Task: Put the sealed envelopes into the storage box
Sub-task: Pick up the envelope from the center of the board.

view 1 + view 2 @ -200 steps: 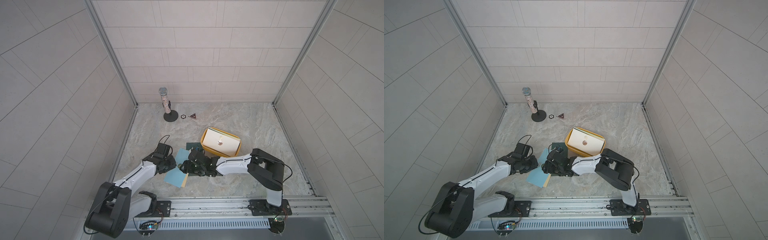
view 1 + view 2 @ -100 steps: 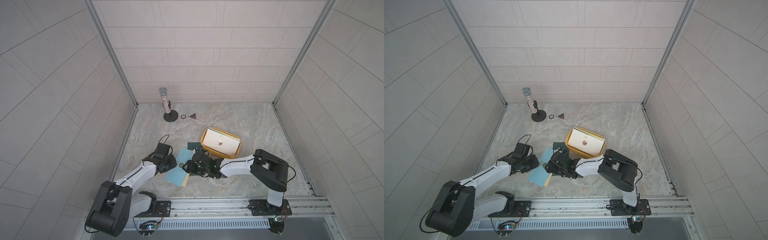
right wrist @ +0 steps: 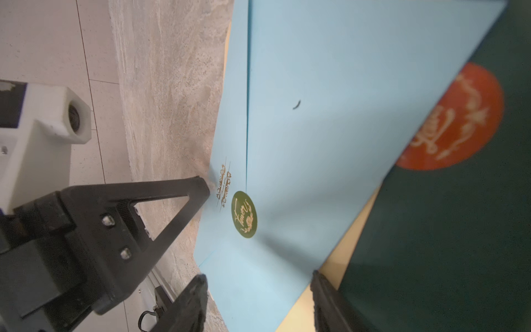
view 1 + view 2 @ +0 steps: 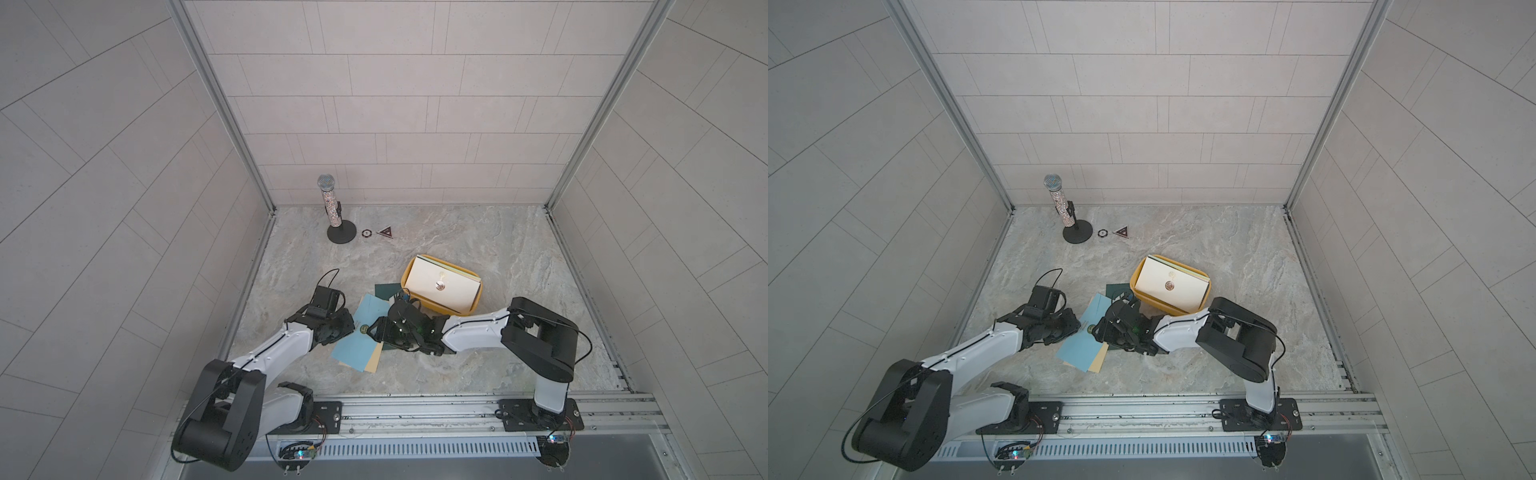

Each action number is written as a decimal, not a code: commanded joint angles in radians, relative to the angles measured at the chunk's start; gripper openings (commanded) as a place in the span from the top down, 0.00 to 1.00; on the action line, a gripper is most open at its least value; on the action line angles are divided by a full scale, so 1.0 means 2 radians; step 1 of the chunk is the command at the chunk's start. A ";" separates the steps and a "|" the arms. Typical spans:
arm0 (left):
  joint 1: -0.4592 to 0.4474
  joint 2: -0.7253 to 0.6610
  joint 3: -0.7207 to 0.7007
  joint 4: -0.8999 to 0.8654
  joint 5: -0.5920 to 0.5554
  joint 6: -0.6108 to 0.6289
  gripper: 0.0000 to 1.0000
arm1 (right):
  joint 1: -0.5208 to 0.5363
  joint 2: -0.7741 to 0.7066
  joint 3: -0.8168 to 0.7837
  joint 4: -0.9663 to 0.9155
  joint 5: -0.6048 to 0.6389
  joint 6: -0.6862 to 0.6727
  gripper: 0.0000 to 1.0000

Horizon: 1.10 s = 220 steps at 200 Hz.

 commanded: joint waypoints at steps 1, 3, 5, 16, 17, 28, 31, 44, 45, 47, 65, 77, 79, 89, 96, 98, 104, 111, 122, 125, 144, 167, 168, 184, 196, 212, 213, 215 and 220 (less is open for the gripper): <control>-0.001 0.017 -0.034 -0.011 0.047 -0.024 0.71 | -0.004 0.028 -0.012 -0.002 -0.009 0.021 0.39; 0.000 0.017 -0.035 -0.009 0.050 -0.025 0.71 | -0.004 0.028 -0.012 0.001 -0.010 0.023 0.39; -0.001 0.017 -0.036 -0.007 0.053 -0.026 0.71 | -0.004 0.028 -0.013 0.003 -0.012 0.024 0.39; -0.001 0.017 -0.042 0.002 0.066 -0.034 0.71 | -0.007 0.028 -0.016 0.021 -0.015 0.034 0.39; 0.000 0.017 -0.042 0.003 0.067 -0.035 0.71 | -0.007 0.027 -0.016 0.022 -0.015 0.034 0.39; -0.001 0.017 -0.046 0.010 0.076 -0.041 0.71 | -0.008 0.024 -0.021 0.043 -0.018 0.042 0.39; -0.001 0.016 -0.048 0.012 0.078 -0.042 0.71 | -0.009 0.023 -0.022 0.050 -0.019 0.045 0.39; -0.001 0.018 -0.049 0.014 0.081 -0.043 0.70 | -0.012 0.019 -0.030 0.084 -0.024 0.057 0.39; -0.001 0.018 -0.049 0.014 0.081 -0.043 0.71 | -0.012 0.019 -0.031 0.088 -0.024 0.057 0.39; -0.001 0.019 -0.049 0.013 0.081 -0.042 0.71 | -0.012 0.018 -0.032 0.094 -0.024 0.060 0.39; -0.001 0.022 -0.049 0.013 0.081 -0.041 0.71 | -0.014 0.011 -0.038 0.124 -0.031 0.072 0.40; -0.001 0.022 -0.051 0.013 0.079 -0.041 0.71 | -0.014 0.001 -0.038 0.107 -0.024 0.069 0.40; -0.001 0.021 -0.051 0.013 0.078 -0.041 0.71 | -0.014 -0.001 -0.038 0.102 -0.022 0.067 0.40; -0.001 0.017 -0.051 0.010 0.076 -0.042 0.71 | -0.015 -0.010 -0.038 0.079 -0.010 0.058 0.40; -0.001 0.014 -0.051 0.007 0.074 -0.042 0.71 | -0.016 -0.016 -0.040 0.062 0.000 0.052 0.40; -0.001 0.013 -0.051 0.006 0.074 -0.041 0.71 | -0.017 -0.018 -0.041 0.057 0.004 0.051 0.40; -0.002 0.009 -0.051 0.003 0.071 -0.041 0.71 | -0.018 -0.025 -0.045 0.044 0.013 0.046 0.40; -0.002 0.004 -0.051 -0.002 0.068 -0.041 0.71 | -0.021 -0.029 -0.046 0.030 0.022 0.038 0.40; -0.001 -0.002 -0.051 -0.007 0.063 -0.040 0.71 | -0.025 -0.034 -0.042 0.001 0.027 0.020 0.41; -0.001 -0.004 -0.051 -0.008 0.061 -0.040 0.71 | -0.026 -0.036 -0.041 -0.007 0.029 0.017 0.41; -0.001 -0.007 -0.051 -0.009 0.059 -0.039 0.71 | -0.030 -0.045 -0.039 -0.048 0.054 -0.012 0.40; -0.001 -0.005 -0.051 -0.009 0.057 -0.039 0.71 | -0.035 -0.035 -0.041 -0.059 0.053 -0.021 0.40; -0.001 -0.004 -0.051 -0.009 0.057 -0.039 0.71 | -0.035 -0.034 -0.041 -0.057 0.052 -0.021 0.40; -0.001 -0.003 -0.051 -0.008 0.058 -0.038 0.71 | -0.036 -0.015 -0.041 -0.040 0.035 -0.015 0.40; -0.001 -0.002 -0.052 -0.008 0.058 -0.037 0.71 | -0.036 -0.002 -0.040 -0.031 0.024 -0.011 0.41; -0.001 -0.004 -0.053 -0.008 0.058 -0.037 0.71 | -0.035 0.009 -0.042 -0.012 0.013 -0.006 0.41; -0.001 -0.004 -0.053 -0.008 0.057 -0.037 0.71 | -0.035 0.010 -0.041 -0.011 0.012 -0.006 0.41; -0.001 -0.004 -0.053 -0.008 0.058 -0.037 0.71 | -0.035 0.011 -0.041 -0.009 0.010 -0.005 0.41; -0.001 -0.003 -0.054 -0.007 0.057 -0.037 0.71 | -0.035 0.013 -0.040 -0.007 0.006 -0.003 0.42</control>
